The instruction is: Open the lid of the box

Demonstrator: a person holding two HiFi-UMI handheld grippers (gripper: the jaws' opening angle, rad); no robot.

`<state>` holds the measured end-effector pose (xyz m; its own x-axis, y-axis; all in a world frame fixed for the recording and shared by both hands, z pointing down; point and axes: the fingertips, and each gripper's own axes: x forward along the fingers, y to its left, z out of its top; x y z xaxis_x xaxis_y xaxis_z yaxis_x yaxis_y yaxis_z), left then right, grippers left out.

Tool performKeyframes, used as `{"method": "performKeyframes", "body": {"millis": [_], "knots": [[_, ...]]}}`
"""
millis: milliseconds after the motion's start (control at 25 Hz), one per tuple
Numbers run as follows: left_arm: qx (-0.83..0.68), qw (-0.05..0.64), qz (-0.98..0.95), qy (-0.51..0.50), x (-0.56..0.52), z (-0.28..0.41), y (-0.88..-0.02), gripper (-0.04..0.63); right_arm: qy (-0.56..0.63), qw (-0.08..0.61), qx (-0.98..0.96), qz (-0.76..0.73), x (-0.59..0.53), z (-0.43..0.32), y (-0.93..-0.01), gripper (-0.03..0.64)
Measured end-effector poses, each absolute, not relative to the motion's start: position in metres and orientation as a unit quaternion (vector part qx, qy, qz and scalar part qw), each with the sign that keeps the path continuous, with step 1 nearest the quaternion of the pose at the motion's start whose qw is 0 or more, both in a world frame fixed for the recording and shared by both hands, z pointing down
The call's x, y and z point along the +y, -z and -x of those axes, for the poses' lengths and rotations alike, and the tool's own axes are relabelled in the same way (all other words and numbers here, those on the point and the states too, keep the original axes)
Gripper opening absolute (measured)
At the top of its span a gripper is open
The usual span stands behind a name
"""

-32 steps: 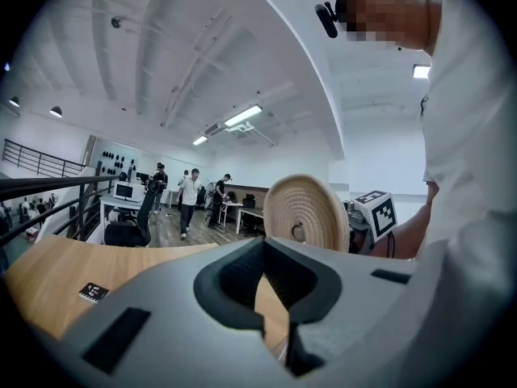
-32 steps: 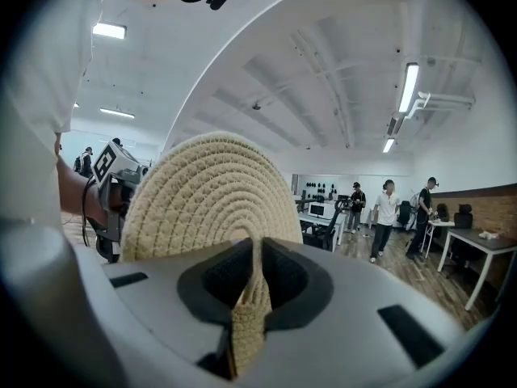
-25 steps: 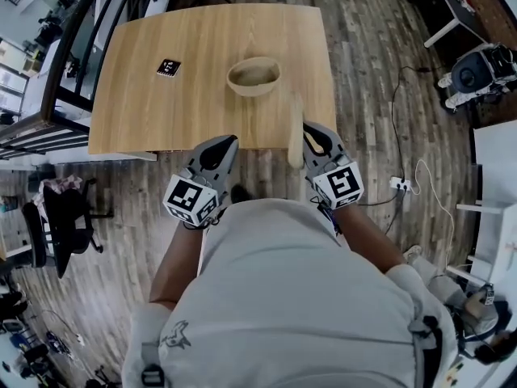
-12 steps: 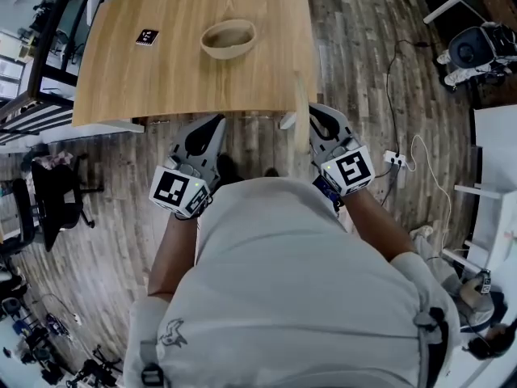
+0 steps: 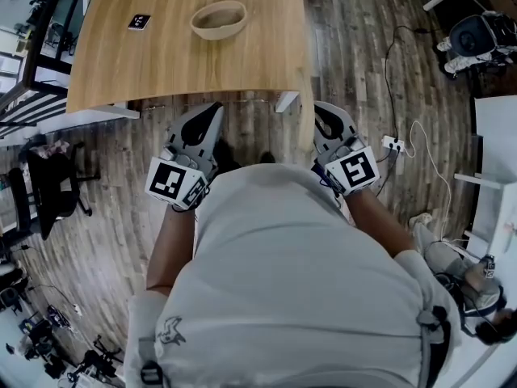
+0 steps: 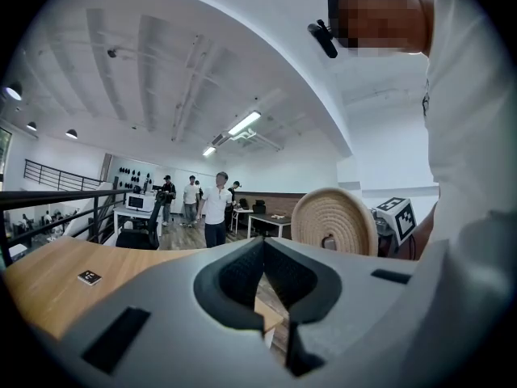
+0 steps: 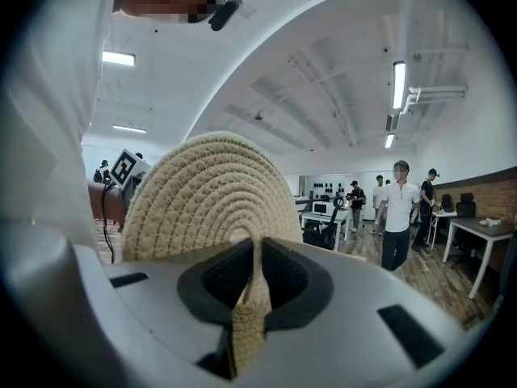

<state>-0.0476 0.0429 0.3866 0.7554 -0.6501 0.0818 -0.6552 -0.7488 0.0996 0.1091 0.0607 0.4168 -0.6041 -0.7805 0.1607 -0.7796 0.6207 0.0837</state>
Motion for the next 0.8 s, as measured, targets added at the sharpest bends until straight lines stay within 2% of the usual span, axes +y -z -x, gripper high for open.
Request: {"method": "performKeyframes", "body": {"millis": [800], "knots": [[-0.374,0.062,-0.925,-0.02,0.048,0.06,-0.391,0.006,0.004,0.084,-0.9,-0.427,0.06,-0.103,-0.415,0.04]]}}
